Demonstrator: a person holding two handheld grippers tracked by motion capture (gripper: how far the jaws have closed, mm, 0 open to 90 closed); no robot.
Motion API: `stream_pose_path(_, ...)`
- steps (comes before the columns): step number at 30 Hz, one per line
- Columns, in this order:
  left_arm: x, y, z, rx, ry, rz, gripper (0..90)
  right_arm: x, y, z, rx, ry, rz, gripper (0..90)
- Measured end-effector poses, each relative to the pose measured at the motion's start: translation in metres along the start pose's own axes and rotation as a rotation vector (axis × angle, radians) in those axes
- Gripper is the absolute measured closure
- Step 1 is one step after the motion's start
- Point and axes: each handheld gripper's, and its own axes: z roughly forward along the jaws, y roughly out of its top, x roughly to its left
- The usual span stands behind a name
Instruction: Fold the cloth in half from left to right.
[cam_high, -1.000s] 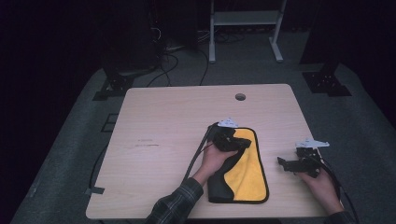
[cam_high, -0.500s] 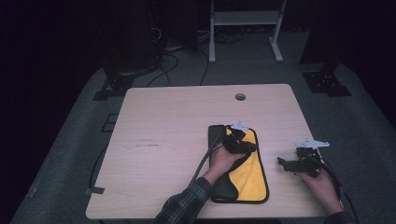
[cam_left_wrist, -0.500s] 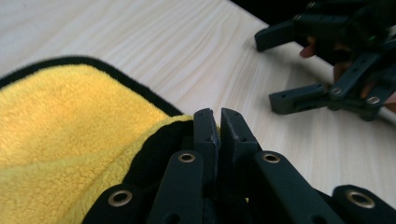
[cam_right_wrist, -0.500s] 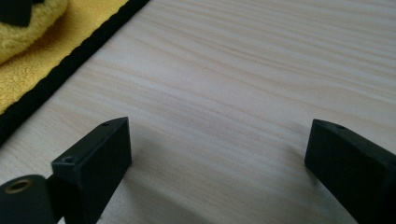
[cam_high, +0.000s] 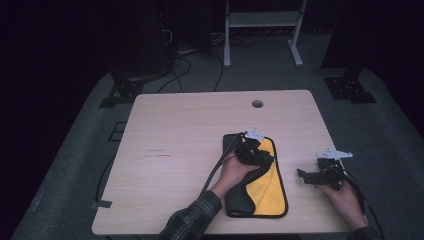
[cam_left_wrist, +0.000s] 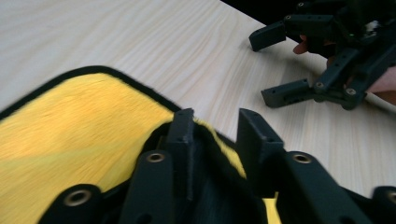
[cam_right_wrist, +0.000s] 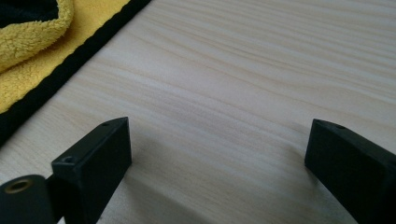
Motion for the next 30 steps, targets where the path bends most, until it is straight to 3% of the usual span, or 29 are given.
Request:
stream_pose_path(8,0.012,-0.026,-0.053,-0.006,0.114,-0.002,37.9,0.0,0.0,0.0,0.001,0.001,0.002,6.3)
stream_pose_path(16,0.025,-0.053,-0.083,0.035,0.201,-0.002,33.8,0.0,0.0,-0.001,0.0,0.002,-0.002,6.3)
stream_pose_path(25,0.032,-0.07,-0.082,0.094,0.238,-0.022,33.6,0.0,-0.001,-0.001,0.0,0.004,-0.002,6.3)
stream_pose_path(30,0.028,-0.075,-0.077,0.119,0.249,-0.016,41.5,0.0,-0.001,-0.001,0.0,0.004,-0.002,6.3)
